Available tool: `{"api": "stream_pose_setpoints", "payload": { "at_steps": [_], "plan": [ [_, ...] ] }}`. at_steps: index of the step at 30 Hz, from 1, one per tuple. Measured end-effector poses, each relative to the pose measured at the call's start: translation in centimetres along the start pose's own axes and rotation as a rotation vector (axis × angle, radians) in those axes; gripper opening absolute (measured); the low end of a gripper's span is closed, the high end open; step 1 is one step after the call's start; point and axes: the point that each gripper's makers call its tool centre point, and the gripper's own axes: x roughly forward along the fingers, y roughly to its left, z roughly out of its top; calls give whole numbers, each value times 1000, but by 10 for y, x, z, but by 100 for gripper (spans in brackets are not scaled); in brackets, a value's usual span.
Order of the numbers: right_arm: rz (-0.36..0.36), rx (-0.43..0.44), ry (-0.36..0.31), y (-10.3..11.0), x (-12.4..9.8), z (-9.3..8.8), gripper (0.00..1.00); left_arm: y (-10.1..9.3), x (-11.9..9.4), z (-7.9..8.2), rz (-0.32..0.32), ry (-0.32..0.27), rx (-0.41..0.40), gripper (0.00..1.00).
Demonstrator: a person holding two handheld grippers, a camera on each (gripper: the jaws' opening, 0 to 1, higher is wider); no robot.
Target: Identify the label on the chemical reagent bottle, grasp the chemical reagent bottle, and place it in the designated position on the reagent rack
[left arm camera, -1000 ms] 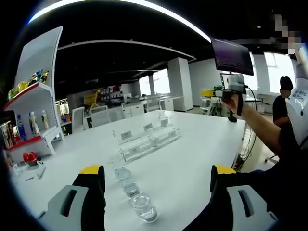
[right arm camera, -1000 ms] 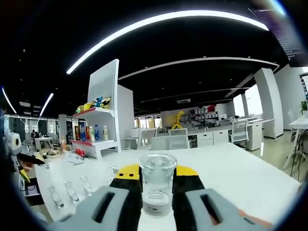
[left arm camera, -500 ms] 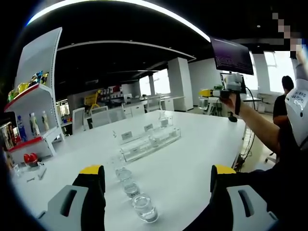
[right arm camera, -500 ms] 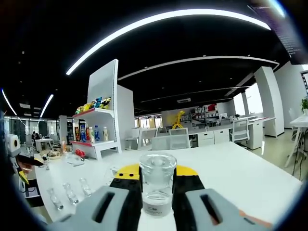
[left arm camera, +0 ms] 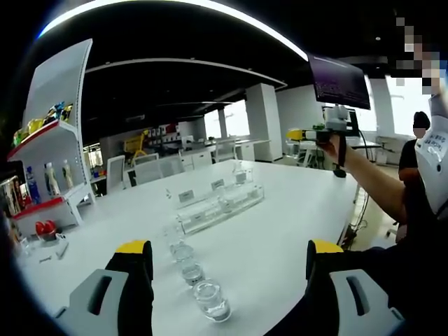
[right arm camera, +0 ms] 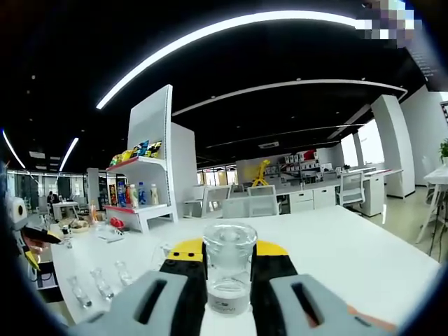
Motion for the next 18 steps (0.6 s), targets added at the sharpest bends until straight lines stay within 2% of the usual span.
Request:
{"api": "stream_pose_setpoints", "payload": {
  "at_steps": [18],
  "plan": [
    [10, -9, 11, 3, 19, 1, 19, 5, -5, 1, 16, 1, 3, 90]
  ]
}}
